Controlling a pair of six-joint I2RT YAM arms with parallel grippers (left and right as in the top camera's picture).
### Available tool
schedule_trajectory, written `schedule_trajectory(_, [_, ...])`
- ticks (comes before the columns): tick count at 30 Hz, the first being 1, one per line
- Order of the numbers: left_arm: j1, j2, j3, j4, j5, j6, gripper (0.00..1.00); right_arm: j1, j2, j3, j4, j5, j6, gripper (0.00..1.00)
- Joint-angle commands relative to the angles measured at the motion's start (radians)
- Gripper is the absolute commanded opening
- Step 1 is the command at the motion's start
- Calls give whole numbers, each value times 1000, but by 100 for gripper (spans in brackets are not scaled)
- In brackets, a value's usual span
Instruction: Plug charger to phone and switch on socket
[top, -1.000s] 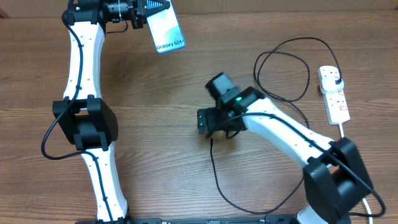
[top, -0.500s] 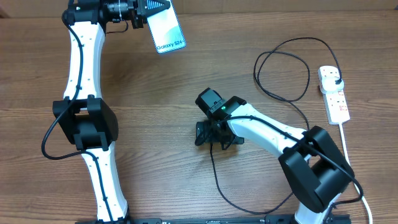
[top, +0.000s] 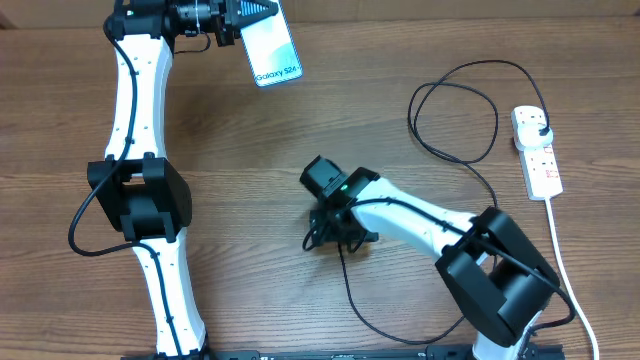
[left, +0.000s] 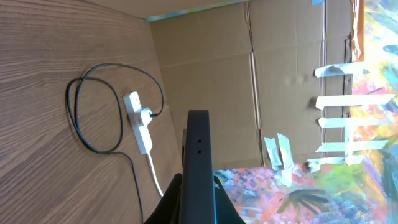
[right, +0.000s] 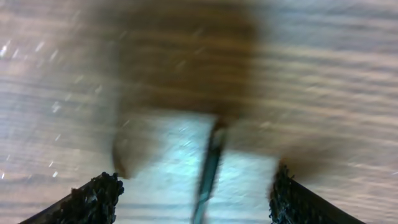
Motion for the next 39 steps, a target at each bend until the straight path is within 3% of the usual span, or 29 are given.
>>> schedule_trajectory(1, [-6,6,25,4,20,23,4,30,26,-11,6,-7,10,75])
schedule_trajectory(6, [-6,6,25,4,20,23,4,22,26,-11,7,4,39,65])
schedule_trajectory(18, [-7,6,25,4,20,23,4,-13,26,-11,26,40,81,63])
schedule_trajectory(22, [-7,6,25,3,20,23,4,-15,32,-11,18,37,80,46])
schedule_trajectory(25, [-7,6,25,3,20,23,4,-15,40,-11,11,33,80,43])
schedule_trajectory(28, [-7,6,25,3,20,23,4,-15,42,-11,11,27,80,25])
schedule_trajectory(39, [-7,6,25,3,20,23,4,-15,42,-11,5,25,80,14])
